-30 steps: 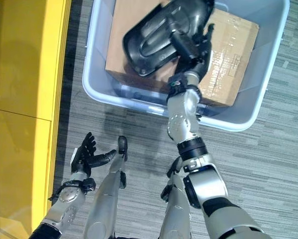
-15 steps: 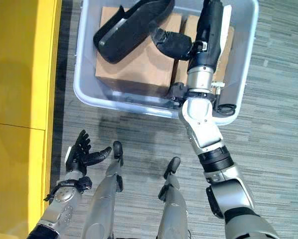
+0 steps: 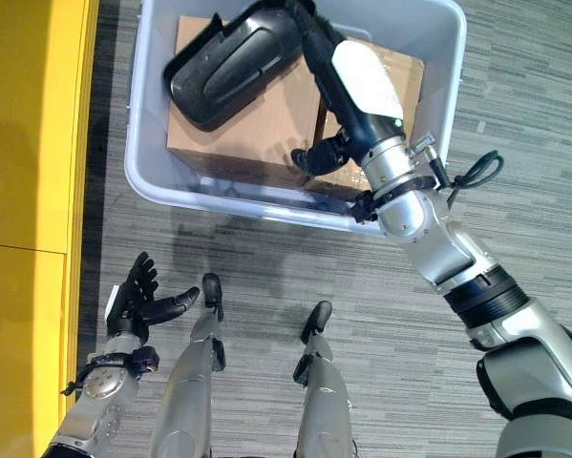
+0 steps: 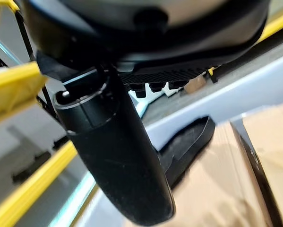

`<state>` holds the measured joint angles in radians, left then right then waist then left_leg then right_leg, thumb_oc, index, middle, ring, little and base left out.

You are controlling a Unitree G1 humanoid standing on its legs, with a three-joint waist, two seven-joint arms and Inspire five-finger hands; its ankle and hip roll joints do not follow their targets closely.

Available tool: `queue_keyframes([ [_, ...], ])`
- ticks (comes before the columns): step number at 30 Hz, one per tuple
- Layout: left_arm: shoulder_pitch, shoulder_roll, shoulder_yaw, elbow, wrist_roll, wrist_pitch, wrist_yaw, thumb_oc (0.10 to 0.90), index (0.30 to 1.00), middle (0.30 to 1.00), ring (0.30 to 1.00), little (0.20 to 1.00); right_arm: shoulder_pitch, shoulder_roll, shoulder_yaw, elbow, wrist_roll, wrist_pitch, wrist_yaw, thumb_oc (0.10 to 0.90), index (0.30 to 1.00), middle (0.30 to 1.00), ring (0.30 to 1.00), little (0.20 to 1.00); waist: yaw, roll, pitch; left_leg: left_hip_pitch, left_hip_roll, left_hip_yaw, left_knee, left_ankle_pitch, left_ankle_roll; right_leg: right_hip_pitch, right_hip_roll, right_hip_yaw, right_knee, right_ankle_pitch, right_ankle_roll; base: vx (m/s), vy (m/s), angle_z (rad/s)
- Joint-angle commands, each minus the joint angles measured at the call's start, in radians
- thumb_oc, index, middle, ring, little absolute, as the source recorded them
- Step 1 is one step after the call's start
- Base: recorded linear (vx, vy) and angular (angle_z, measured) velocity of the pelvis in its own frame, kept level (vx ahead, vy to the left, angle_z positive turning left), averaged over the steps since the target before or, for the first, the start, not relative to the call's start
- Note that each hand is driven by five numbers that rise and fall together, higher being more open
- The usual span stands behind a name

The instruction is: Move parts from the plastic box to the shelf.

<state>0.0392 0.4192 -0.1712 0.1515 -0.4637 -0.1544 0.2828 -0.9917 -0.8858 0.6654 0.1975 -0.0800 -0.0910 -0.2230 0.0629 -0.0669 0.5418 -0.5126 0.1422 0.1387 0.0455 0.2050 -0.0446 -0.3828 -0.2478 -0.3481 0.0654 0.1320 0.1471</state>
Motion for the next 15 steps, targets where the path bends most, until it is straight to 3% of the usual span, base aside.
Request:
queue_keyframes([
  [1, 0.074, 0.066, 0.020, -0.106, 0.023, -0.081, -0.038, 0.900, 1.000, 1.000, 1.000, 1.000, -0.205, -0.054, 0.041, 0.022, -0.056, -0.062, 0.037, 0.900, 1.000, 1.000, 1.000, 1.000, 0.046, -0.034, -0.022, 0.084, 0.078, -0.019, 0.007, -0.035, -0.089, -0.001, -0.023, 0.012, 0.068, -0.006, 0.037, 0.00, 0.000, 0.00],
  [6, 0.062, 0.071, 0.005, -0.089, 0.014, -0.094, -0.046, 0.900, 1.000, 1.000, 1.000, 1.000, -0.299, -0.003, 0.124, 0.213, -0.046, -0.048, 0.047, 0.900, 1.000, 1.000, 1.000, 1.000, 0.065, -0.024, -0.022, 0.059, 0.074, -0.031, 0.021, -0.038, -0.088, -0.012, -0.028, -0.001, 0.072, -0.007, 0.036, 0.00, -0.002, 0.03],
  [15, 0.041, 0.074, 0.005, -0.078, 0.017, -0.092, -0.040, 0.900, 1.000, 1.000, 1.000, 1.000, -0.414, 0.018, 0.209, 0.310, -0.171, -0.013, 0.040, 0.900, 1.000, 1.000, 1.000, 1.000, 0.086, -0.014, -0.022, 0.008, 0.061, -0.055, 0.042, -0.045, -0.082, -0.026, -0.037, -0.022, 0.080, -0.010, 0.040, 0.01, -0.003, 0.07],
])
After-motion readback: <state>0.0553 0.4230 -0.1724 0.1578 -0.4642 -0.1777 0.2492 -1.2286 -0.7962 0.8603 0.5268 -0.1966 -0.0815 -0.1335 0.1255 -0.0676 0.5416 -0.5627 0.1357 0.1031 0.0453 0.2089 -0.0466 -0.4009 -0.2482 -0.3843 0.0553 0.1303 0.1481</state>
